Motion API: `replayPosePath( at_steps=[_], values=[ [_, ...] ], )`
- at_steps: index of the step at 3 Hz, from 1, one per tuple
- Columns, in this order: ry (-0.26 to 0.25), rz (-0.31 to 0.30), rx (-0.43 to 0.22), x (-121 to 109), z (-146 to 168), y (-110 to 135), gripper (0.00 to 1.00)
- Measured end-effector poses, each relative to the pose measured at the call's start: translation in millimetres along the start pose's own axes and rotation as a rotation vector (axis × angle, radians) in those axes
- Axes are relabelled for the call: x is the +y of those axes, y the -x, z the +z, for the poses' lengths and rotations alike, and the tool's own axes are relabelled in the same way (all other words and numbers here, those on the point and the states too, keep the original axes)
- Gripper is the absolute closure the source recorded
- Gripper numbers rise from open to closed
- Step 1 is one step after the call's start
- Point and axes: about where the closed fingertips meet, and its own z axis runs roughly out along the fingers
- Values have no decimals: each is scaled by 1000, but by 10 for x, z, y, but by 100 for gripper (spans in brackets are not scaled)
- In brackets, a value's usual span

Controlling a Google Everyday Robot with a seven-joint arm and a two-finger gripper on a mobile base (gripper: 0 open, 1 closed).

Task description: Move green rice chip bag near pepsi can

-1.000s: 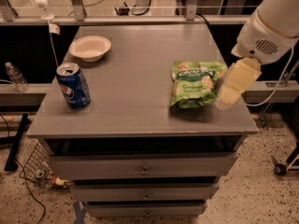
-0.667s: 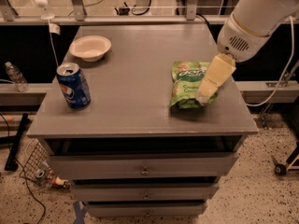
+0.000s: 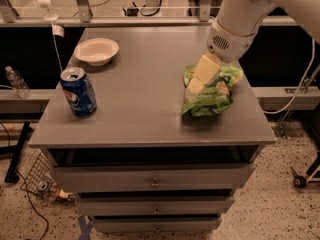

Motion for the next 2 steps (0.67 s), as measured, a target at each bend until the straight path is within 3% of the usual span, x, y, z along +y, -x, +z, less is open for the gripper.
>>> replayPosePath(
  at_steps=[1, 2],
  values=[
    [-41, 151, 61, -166, 146, 45, 0],
    [-50, 223, 82, -247, 231, 32, 0]
  ],
)
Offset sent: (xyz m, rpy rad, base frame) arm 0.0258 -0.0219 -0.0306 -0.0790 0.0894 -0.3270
